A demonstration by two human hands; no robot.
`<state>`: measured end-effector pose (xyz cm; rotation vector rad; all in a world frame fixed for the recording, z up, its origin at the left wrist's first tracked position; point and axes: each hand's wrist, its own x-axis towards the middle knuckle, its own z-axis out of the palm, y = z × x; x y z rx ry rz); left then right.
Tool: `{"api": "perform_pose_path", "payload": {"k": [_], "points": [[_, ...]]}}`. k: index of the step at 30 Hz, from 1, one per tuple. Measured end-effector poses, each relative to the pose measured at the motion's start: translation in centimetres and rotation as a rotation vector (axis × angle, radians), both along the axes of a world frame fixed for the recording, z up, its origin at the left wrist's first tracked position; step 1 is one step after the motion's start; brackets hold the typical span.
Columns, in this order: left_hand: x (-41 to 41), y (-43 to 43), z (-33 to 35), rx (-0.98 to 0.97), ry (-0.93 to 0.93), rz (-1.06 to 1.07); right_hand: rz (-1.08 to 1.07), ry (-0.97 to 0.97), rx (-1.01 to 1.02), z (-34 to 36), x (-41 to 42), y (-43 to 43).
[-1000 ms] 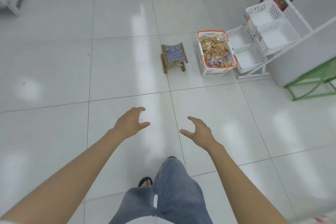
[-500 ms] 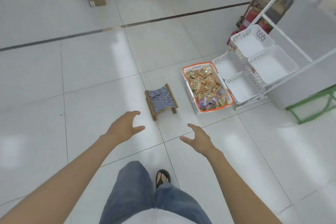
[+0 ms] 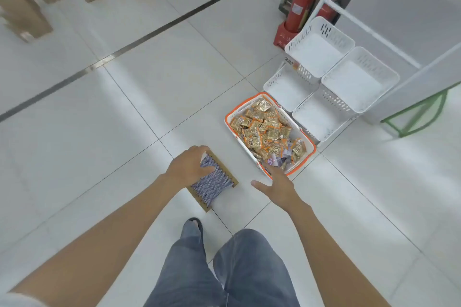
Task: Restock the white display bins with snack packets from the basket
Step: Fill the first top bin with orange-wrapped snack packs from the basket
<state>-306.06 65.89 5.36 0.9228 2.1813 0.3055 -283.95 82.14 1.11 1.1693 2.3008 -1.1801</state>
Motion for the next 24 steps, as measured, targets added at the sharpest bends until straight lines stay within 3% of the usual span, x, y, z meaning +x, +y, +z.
{"api": "perform_pose_path", "payload": {"k": [7, 17, 24], "points": [[-3.5, 18.3, -3.8, -0.047, 0.0, -0.251, -0.331, 0.019, -0.088, -4.4, -2.8, 12.2], [-7.0, 35.0, -9.4, -0.15, 0.003, -0.45, -0.513, -0.092, -0.088, -9.4, -3.8, 25.2], [-12.1, 41.7, -22.1, -0.157, -0.049, -0.551, -0.632, -0.123, -0.09, -22.3, -7.6, 27.6]]}}
